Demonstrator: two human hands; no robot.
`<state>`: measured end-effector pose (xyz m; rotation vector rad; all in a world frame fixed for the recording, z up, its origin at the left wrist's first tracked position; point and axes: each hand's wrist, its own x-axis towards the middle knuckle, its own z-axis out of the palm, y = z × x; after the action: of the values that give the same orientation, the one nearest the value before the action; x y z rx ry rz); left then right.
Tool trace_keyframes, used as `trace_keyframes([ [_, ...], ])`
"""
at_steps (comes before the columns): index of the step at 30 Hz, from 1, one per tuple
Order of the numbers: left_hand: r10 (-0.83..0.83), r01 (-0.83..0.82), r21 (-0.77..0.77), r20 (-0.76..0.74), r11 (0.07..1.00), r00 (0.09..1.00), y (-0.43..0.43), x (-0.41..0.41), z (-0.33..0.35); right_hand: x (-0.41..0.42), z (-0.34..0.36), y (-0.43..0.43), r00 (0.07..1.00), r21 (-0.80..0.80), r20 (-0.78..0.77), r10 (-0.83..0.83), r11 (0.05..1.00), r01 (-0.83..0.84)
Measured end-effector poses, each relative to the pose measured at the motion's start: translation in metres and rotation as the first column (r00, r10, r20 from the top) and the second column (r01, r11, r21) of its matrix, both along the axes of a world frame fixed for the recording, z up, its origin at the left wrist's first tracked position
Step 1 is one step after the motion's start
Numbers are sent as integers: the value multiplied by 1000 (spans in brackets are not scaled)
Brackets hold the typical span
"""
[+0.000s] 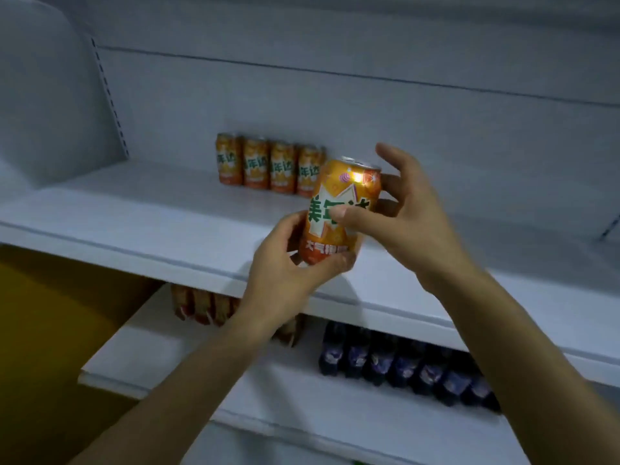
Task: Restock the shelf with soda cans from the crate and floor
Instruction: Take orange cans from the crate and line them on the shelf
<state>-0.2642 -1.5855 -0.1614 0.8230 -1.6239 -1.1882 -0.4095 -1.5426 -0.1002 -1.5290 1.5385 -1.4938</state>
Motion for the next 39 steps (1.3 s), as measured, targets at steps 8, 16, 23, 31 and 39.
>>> trace_keyframes([
  [8,65,-67,58,27,996,997,-85,-77,-20,-66,-30,-81,991,114,-135,5,993,10],
  [16,192,-185,-51,264,981,945,-148,-106,-29,-87,-57,-155,994,144,-97,-41,988,55],
  [23,153,-122,-111,334,986,930,-191,-118,-32,-96,-71,-195,995,160,-5,-101,982,100],
  [31,224,-119,-271,397,955,890,-222,-122,-38,-106,-83,-226,978,137,-88,-187,971,198],
  [39,248,-141,-271,416,952,875,-240,-128,-44,-106,-87,-249,962,114,-135,-236,961,252],
])
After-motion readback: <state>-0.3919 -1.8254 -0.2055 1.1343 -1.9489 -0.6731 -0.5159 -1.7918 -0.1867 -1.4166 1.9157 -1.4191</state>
